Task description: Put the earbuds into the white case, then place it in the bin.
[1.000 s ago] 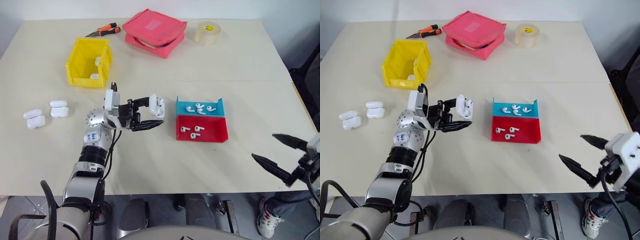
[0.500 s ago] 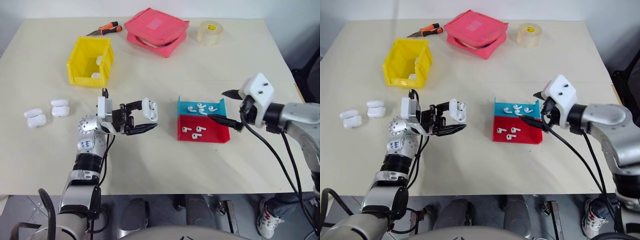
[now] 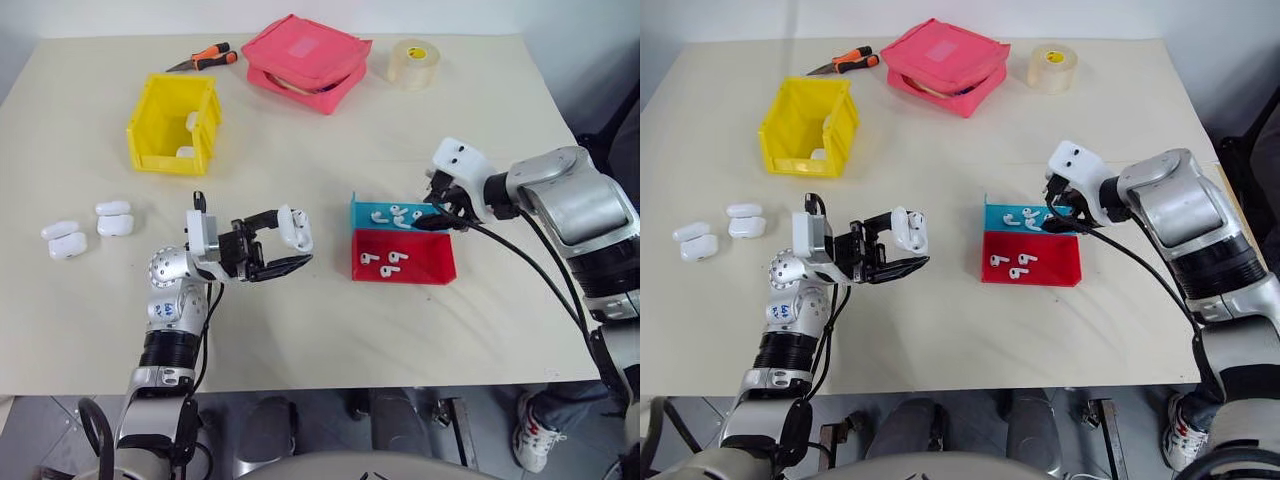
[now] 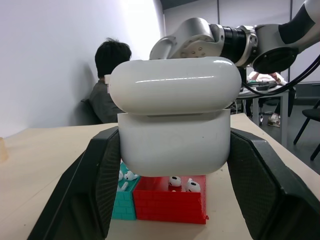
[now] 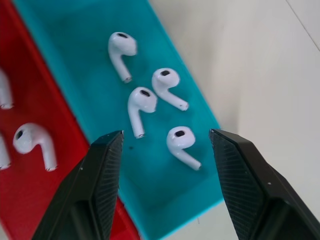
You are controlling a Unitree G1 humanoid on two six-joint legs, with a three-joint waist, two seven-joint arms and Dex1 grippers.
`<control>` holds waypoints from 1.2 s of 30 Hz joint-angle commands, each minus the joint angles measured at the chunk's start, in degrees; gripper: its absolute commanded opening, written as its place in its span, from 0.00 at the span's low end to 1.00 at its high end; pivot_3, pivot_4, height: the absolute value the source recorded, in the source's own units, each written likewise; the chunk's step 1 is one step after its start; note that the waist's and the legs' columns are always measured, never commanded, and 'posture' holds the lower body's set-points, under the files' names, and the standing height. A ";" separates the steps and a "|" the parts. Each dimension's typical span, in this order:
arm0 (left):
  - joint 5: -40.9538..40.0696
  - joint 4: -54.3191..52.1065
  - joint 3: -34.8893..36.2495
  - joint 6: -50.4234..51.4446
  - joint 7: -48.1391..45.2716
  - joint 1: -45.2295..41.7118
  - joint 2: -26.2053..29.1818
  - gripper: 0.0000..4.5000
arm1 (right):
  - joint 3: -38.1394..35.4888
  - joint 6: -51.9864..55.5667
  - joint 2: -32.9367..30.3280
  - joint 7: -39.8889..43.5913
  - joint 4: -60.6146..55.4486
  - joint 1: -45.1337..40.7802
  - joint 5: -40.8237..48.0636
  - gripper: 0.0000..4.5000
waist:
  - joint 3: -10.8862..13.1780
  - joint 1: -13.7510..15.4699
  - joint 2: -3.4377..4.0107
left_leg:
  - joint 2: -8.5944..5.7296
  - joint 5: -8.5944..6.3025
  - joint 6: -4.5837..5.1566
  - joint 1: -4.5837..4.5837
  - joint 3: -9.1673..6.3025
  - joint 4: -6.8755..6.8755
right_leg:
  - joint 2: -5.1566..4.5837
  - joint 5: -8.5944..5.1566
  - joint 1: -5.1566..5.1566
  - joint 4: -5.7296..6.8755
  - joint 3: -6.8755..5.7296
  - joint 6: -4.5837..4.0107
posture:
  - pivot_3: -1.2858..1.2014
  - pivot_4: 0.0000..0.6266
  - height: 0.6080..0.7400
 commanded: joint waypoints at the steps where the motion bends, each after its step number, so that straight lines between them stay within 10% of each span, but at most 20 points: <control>1: -0.26 -2.28 -0.32 -0.43 0.28 -0.02 -0.36 0.62 | 0.54 0.58 1.08 0.47 3.90 -2.80 -3.12 0.63 | 0.00 -0.14 0.00 | 0.00 0.00 0.00 -0.01 0.00 0.00 | 0.00 0.00 0.00 0.00 0.00 0.00 | 0.52 0.24 1.00; 9: -0.32 -1.71 -0.94 -0.66 0.03 -0.75 -0.69 0.62 | -0.39 -0.09 3.76 1.80 6.55 -4.54 -5.65 0.43 | 0.01 -0.31 0.02 | 0.01 0.01 -0.02 -0.05 0.01 0.00 | 0.01 0.00 -0.06 0.00 0.00 0.00 | 0.52 0.24 1.00; 36: -0.31 -3.97 -1.29 -1.19 0.91 1.59 -0.89 0.62 | 2.48 -2.26 6.56 6.55 11.31 -6.92 -11.63 0.43 | 0.05 -0.45 0.08 | 0.00 0.02 -0.04 -0.14 0.03 0.01 | 0.01 0.00 -0.19 0.03 0.01 0.00 | 0.52 0.24 1.00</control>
